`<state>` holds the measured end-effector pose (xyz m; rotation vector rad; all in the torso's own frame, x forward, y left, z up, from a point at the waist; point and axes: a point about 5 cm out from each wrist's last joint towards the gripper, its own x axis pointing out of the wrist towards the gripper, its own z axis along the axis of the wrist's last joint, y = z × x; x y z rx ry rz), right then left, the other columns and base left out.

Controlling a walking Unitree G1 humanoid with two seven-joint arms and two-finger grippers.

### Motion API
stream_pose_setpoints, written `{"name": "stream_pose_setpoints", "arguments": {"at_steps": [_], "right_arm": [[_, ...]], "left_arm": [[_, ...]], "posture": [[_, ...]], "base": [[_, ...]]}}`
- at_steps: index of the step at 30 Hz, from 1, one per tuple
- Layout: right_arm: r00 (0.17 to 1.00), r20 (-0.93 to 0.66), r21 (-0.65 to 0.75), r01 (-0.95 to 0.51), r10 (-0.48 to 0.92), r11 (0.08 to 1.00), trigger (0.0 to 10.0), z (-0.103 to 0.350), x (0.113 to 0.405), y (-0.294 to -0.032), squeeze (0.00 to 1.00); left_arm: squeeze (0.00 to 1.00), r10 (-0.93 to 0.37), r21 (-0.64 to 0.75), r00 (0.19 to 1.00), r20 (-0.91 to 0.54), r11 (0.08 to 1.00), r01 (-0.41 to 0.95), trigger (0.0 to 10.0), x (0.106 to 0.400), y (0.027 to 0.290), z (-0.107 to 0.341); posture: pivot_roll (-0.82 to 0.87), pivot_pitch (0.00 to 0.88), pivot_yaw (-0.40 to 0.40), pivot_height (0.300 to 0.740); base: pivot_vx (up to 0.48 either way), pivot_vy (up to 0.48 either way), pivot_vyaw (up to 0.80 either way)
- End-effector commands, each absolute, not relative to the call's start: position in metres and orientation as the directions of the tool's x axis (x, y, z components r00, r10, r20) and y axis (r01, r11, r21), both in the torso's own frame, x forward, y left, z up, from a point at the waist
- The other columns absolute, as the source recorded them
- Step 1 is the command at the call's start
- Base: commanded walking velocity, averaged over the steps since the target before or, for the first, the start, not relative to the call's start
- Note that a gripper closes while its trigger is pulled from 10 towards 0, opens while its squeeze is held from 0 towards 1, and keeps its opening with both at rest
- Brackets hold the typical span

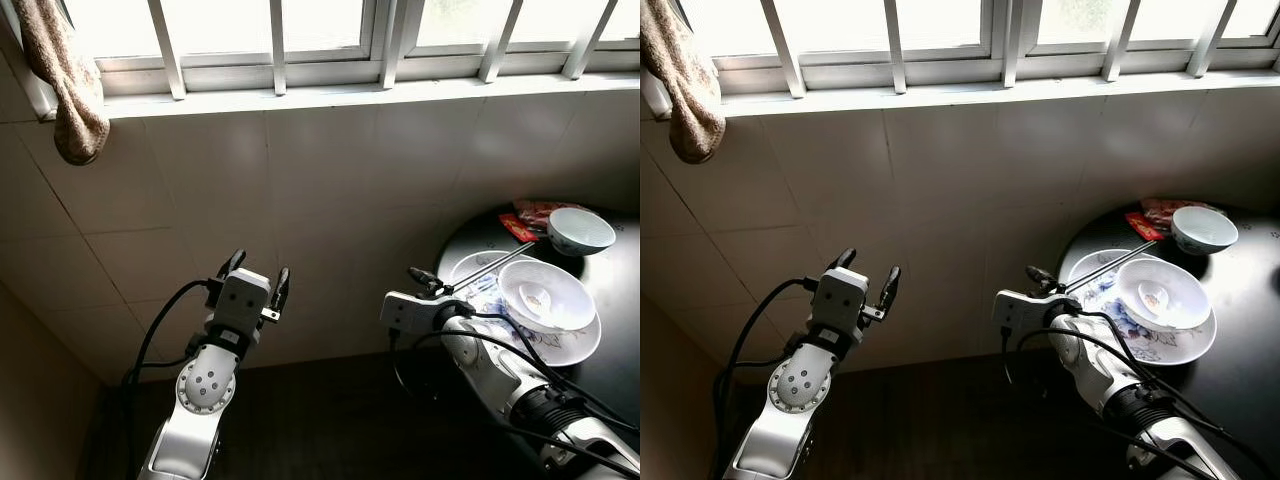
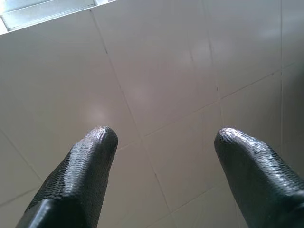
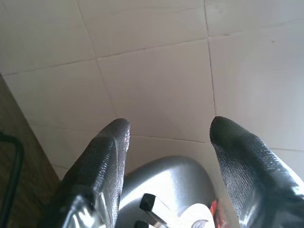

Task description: Kitchen organization

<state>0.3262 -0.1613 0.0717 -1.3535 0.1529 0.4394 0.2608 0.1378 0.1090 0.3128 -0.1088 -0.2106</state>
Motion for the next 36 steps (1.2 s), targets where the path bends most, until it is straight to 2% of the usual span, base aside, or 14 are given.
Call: {"name": "stream_pose_setpoints", "arguments": {"at_steps": [1,26,36], "right_arm": [[0.916,-0.346,-0.919,-0.375,0.202,0.126,10.0,0.071,0.326,-0.163,0.0],[0.93,-0.356,-0.915,-0.367,0.094,0.165,10.0,0.066,0.328,-0.177,0.0],[0.941,-0.328,-0.932,-0.336,0.083,0.133,10.0,0.069,0.331,-0.179,0.0]], "left_arm": [[0.0,-0.22,0.316,0.972,0.085,0.931,0.183,10.0,0.261,0.138,0.114],[0.0,-0.221,0.314,0.972,0.084,0.931,0.185,10.0,0.262,0.138,0.114],[0.0,-0.22,0.309,0.972,0.084,0.933,0.184,10.0,0.262,0.138,0.114]], "posture": [[0.11,0.0,-0.032,0.74],[0.11,0.0,-0.03,0.74],[0.11,0.0,-0.034,0.74]], "base": [[0.0,0.0,0.0],[0.0,0.0,0.0],[0.0,0.0,0.0]]}}
